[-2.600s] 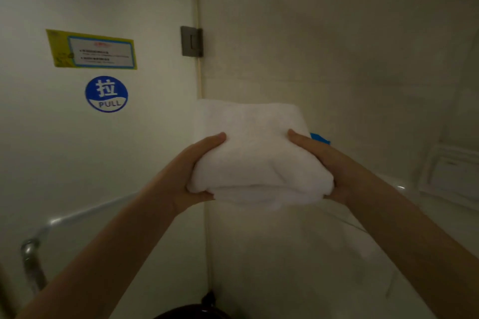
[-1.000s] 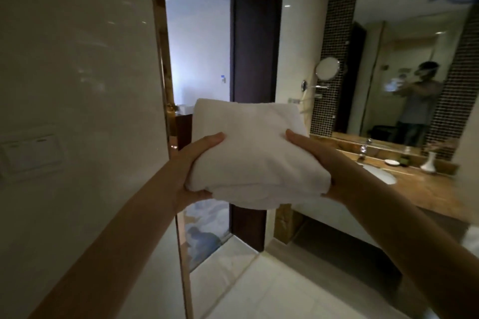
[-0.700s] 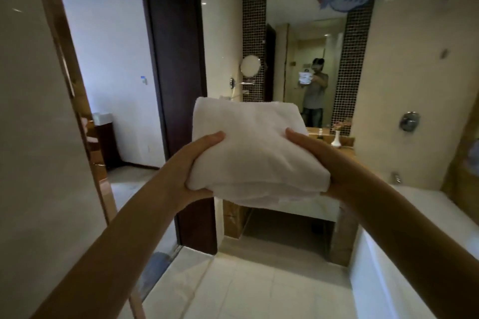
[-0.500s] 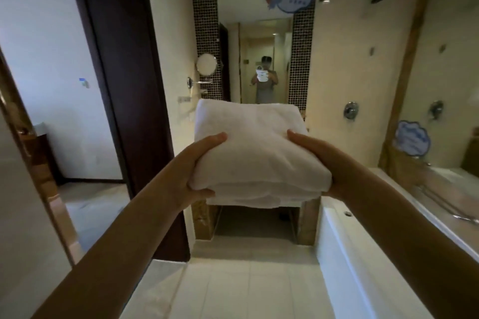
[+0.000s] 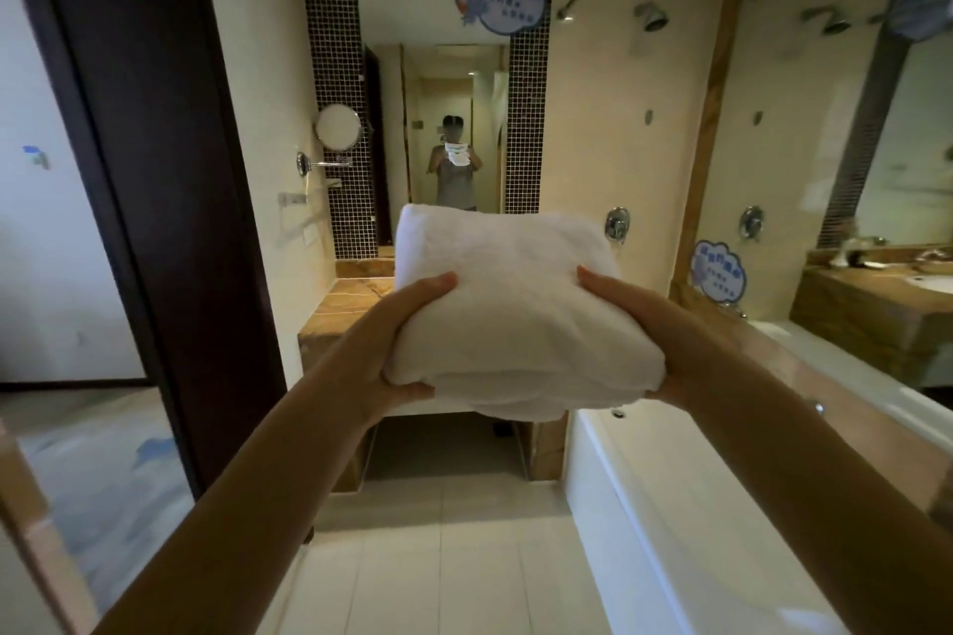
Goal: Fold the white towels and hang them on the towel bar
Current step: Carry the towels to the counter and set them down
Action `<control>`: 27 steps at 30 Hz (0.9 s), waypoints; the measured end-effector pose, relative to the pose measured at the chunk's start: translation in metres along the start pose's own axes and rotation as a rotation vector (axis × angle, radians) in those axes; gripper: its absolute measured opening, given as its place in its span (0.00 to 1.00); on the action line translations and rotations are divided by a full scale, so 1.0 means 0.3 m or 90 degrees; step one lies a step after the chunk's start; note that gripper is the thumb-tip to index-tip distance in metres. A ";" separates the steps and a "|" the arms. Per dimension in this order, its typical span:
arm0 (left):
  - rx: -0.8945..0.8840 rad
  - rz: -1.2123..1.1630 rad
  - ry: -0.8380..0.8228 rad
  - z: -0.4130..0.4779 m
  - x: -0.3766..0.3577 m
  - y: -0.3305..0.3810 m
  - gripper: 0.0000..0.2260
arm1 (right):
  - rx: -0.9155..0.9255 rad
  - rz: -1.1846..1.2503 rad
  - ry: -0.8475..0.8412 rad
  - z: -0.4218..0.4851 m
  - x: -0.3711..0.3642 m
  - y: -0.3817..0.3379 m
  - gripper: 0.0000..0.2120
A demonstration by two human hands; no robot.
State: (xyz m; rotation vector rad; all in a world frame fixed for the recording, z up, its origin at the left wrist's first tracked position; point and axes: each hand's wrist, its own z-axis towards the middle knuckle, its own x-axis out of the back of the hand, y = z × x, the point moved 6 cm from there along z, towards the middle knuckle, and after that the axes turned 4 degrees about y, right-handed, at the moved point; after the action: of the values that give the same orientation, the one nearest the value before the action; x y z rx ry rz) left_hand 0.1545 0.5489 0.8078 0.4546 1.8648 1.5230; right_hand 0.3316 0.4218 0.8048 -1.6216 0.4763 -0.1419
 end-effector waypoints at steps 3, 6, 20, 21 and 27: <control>-0.003 -0.021 -0.044 0.008 -0.002 0.007 0.21 | 0.004 0.004 -0.012 0.012 -0.012 0.003 0.28; -0.002 -0.024 -0.031 0.030 0.023 0.008 0.28 | 0.007 -0.001 -0.016 0.034 -0.028 0.002 0.30; 0.016 -0.037 -0.021 0.111 0.140 0.031 0.26 | -0.003 -0.015 -0.008 0.165 -0.115 0.004 0.29; 0.017 -0.038 -0.019 0.119 0.144 0.034 0.27 | -0.003 -0.015 -0.001 0.173 -0.116 0.001 0.28; 0.012 -0.041 -0.009 0.195 0.154 0.052 0.29 | -0.007 -0.030 -0.001 0.250 -0.100 -0.023 0.31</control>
State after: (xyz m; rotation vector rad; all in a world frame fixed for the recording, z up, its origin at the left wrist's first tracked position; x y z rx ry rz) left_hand 0.1598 0.6250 0.8046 0.4082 1.8672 1.4573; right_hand 0.3337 0.5026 0.8085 -1.6447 0.4386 -0.1742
